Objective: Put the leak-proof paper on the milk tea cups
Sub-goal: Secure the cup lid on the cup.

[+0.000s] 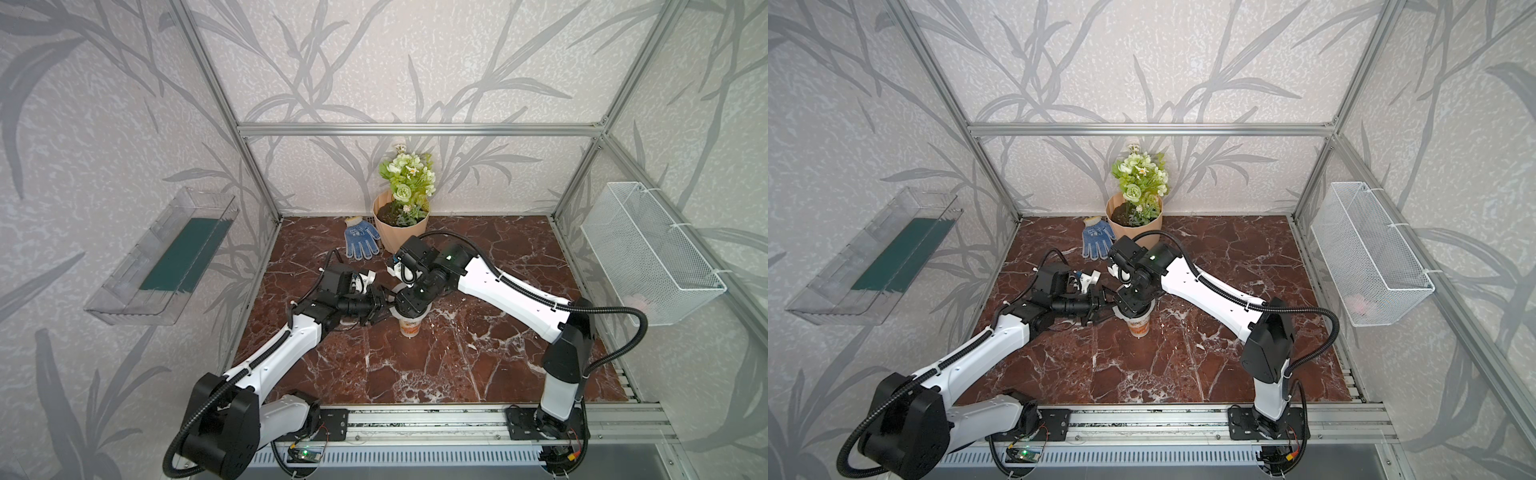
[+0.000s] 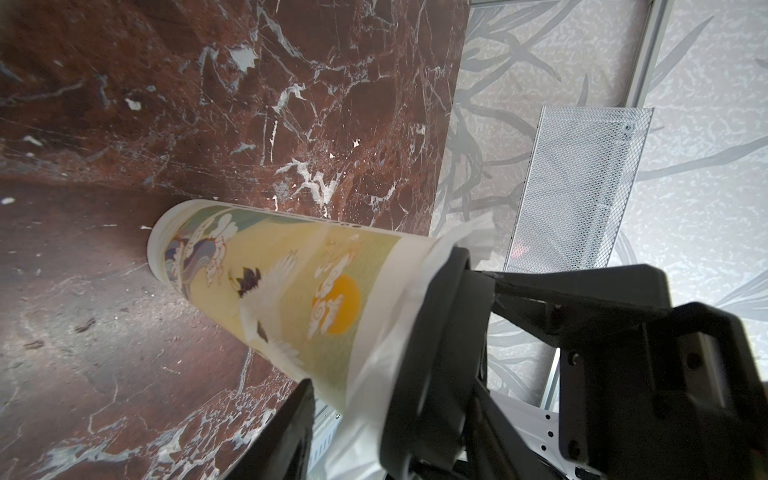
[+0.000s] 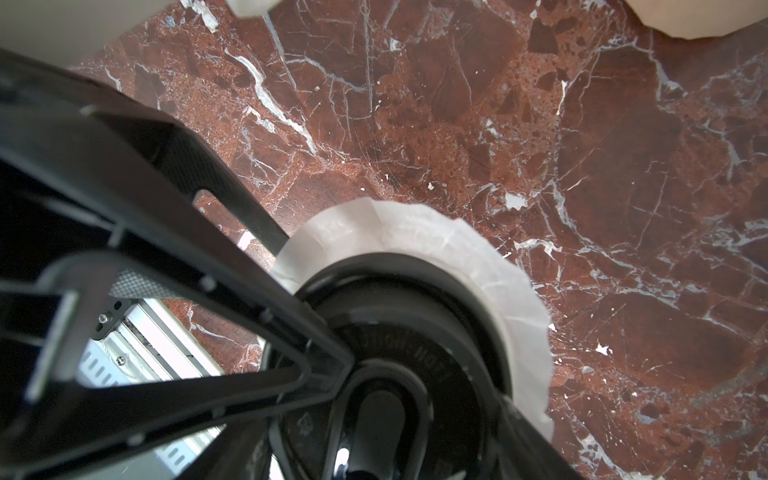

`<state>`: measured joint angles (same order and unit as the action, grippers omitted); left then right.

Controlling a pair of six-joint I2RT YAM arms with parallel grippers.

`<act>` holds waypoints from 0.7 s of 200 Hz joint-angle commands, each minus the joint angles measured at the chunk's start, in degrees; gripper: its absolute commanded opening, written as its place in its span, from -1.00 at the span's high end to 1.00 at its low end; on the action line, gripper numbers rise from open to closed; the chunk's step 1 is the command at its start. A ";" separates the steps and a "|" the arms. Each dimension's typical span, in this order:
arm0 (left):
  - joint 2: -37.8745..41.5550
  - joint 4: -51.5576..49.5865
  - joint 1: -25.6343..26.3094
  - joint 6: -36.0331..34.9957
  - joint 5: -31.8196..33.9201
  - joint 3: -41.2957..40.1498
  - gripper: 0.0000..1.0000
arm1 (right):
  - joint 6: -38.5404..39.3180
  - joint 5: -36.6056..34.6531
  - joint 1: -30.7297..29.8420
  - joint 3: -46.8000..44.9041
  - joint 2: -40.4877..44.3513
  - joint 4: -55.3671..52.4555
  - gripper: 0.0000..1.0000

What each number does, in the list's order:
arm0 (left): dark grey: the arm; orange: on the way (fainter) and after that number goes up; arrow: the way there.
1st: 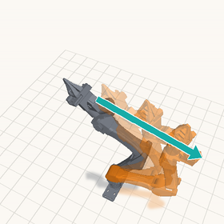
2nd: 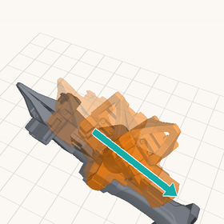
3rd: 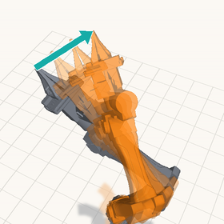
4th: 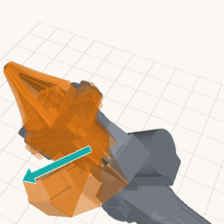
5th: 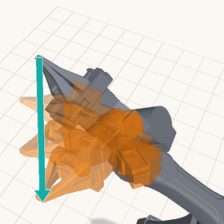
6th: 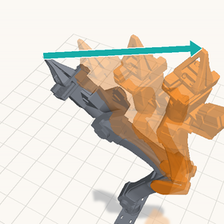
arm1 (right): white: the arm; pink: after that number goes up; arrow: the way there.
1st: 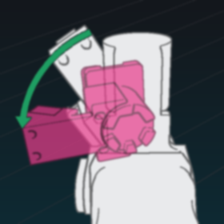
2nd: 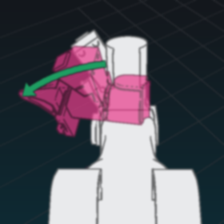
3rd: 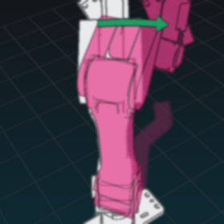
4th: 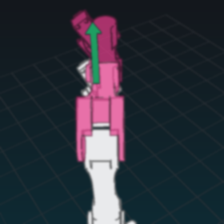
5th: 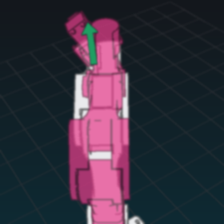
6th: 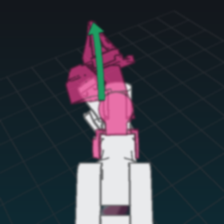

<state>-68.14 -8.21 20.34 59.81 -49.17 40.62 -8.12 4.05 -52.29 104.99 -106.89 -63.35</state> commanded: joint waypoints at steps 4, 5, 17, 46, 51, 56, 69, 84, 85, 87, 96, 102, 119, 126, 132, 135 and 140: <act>-1.91 -8.05 0.23 -1.93 2.14 -0.19 -0.06 | -0.77 3.24 -0.32 -2.04 -4.58 -7.24 -0.53; -1.96 -8.10 0.23 -1.95 2.14 -0.19 -0.06 | -0.76 3.24 -0.34 -1.97 -4.61 -7.28 -0.54; -2.21 -8.40 0.23 -2.04 2.17 -0.15 -0.05 | -0.75 3.24 -0.34 -1.25 -4.37 -7.39 -0.57; -2.49 -9.26 0.18 -2.56 2.41 0.15 -0.04 | -0.82 3.06 -0.32 0.57 -3.77 -7.87 -0.63; -2.60 -9.35 0.23 -2.59 2.41 0.16 -0.04 | -0.76 3.15 -0.28 0.98 -3.65 -7.99 -0.64; -2.66 -9.44 0.19 -2.66 2.49 0.17 -0.03 | -0.76 3.26 -0.33 1.36 -3.67 -8.12 -0.65; -2.71 -9.90 0.14 -2.85 2.74 0.27 -0.03 | -0.84 3.33 -0.33 2.24 -3.30 -8.37 -0.67; -2.81 -10.59 0.14 -3.20 2.94 0.56 -0.03 | -0.84 3.18 -0.26 3.52 -2.83 -8.83 -0.70; -2.80 -10.64 0.14 -3.21 2.98 0.58 -0.03 | -0.84 3.16 -0.31 3.63 -2.77 -8.86 -0.70; -2.79 -10.66 0.14 -3.27 3.01 0.59 -0.03 | -0.91 3.11 -0.28 3.77 -2.68 -8.93 -0.70; -2.88 -10.94 0.14 -3.24 3.02 0.64 -0.02 | -1.12 2.83 -0.19 4.49 -2.15 -9.00 -0.72; -2.97 -10.88 0.14 -3.32 3.02 0.61 -0.02 | -1.21 2.59 -0.24 5.08 -1.80 -9.11 -0.73; -3.13 -11.01 0.14 -3.38 3.01 0.63 -0.02 | -1.59 2.28 -0.26 6.65 -1.07 -9.59 -0.75; -3.18 -11.04 0.14 -3.34 3.02 0.69 -0.02 | -1.83 2.19 -0.26 7.17 -0.76 -9.74 -0.76; -3.14 -11.04 0.14 -3.31 3.02 0.67 -0.02 | -2.06 2.10 -0.21 7.57 -0.41 -9.72 -0.76; -3.14 -11.08 0.14 -3.33 3.07 0.69 -0.02 | -2.26 2.10 -0.19 7.76 -0.22 -9.72 -0.76; -3.21 -11.12 0.14 -3.30 3.06 0.68 -0.01 | -2.54 2.10 -0.16 8.01 0.16 -9.54 -0.76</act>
<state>-69.28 -10.81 20.36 57.12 -49.65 42.30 -9.39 6.04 -52.29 110.32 -108.05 -69.01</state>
